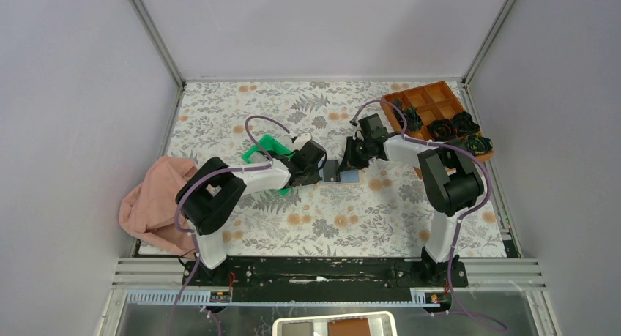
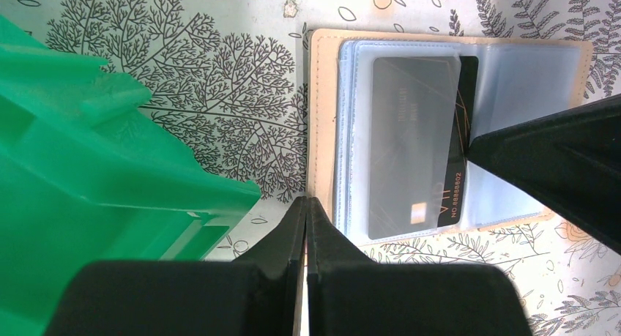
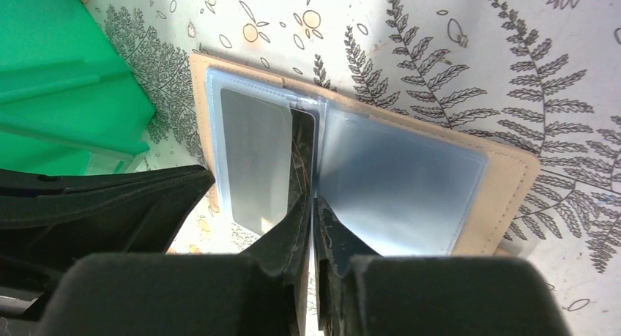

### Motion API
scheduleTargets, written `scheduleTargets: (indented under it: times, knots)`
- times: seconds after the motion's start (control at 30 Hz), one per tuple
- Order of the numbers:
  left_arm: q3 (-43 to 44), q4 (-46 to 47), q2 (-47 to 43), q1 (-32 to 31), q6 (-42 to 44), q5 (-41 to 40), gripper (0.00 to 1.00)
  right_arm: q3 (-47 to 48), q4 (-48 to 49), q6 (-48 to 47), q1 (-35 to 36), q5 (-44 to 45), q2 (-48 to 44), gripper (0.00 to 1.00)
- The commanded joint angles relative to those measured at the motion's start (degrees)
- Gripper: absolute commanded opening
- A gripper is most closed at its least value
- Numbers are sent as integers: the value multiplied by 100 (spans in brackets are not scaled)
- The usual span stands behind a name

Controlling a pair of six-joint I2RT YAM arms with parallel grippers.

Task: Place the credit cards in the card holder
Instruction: Insert the credit card into the card holder.

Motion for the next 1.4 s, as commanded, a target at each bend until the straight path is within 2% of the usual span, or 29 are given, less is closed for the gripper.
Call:
scheduleTargets:
  times: [0.0, 0.17, 0.97, 1.07, 1.2, 1.3, 1.37]
  knots:
    - [-220, -450, 575, 39, 112, -64, 1, 95, -31, -153, 43, 237, -183, 9]
    - [-195, -447, 615, 35, 126, -33, 1, 115, 5, -134, 45, 116, -112, 0]
    - [-26, -441, 736, 40, 156, 74, 1, 272, 88, 56, 225, -290, 144, 1]
    - [-55, -469, 652, 40, 136, 22, 1, 299, -3, -47, 226, -78, -10, 3]
    - [-70, -557, 460, 40, 86, -103, 3, 321, -94, -189, 225, 279, -323, 14]
    - [-28, -657, 255, 40, 86, -242, 9, 429, -173, -299, 223, 450, -549, 22]
    - [6, -742, 114, 40, 101, -323, 15, 540, -248, -373, 230, 518, -661, 24]
